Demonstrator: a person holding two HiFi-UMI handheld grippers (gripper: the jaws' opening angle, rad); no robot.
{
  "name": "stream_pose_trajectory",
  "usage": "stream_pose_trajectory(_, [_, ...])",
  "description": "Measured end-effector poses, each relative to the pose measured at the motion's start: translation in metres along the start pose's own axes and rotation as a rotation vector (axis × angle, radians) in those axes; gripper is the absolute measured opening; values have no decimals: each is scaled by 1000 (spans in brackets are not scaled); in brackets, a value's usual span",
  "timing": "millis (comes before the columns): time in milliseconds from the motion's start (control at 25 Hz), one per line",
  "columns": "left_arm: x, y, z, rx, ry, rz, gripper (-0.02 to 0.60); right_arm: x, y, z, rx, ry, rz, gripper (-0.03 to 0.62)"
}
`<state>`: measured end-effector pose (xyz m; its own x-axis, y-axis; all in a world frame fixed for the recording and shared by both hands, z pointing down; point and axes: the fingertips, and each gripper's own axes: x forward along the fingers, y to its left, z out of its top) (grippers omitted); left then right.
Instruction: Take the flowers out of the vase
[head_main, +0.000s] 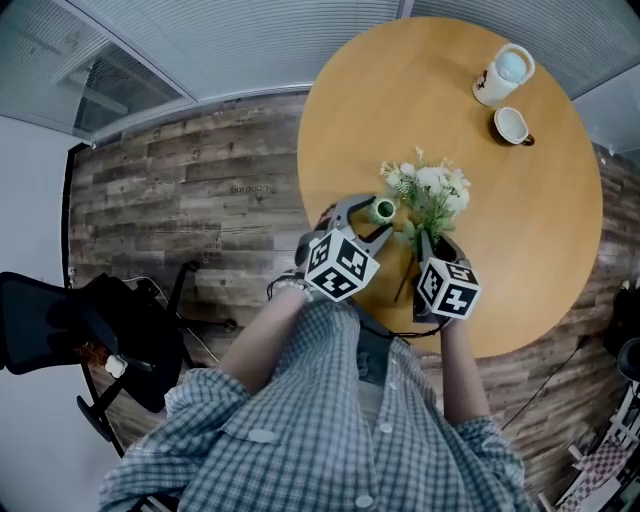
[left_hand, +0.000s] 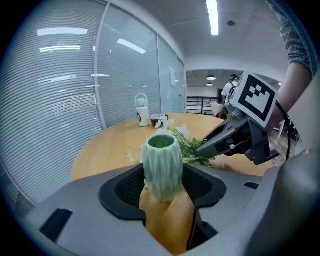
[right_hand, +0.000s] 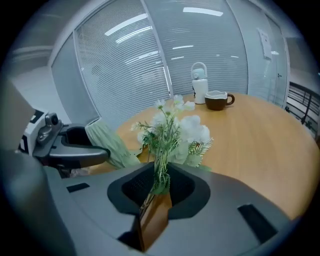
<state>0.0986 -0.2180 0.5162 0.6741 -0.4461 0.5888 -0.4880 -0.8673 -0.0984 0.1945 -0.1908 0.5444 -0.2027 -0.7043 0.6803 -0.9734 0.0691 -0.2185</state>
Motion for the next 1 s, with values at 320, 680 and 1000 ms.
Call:
stream_pose_trajectory(320, [0, 0, 1, -16, -16, 19, 245, -7, -4, 0, 28, -50, -7, 135])
stream_pose_trajectory(680, [3, 1, 1, -53, -15, 0, 245, -37, -12, 3, 57, -105, 12, 150])
stream_pose_trajectory(1000, [-8, -2, 2, -86, -22, -40, 266, -63, -2, 23, 7, -183, 18, 150])
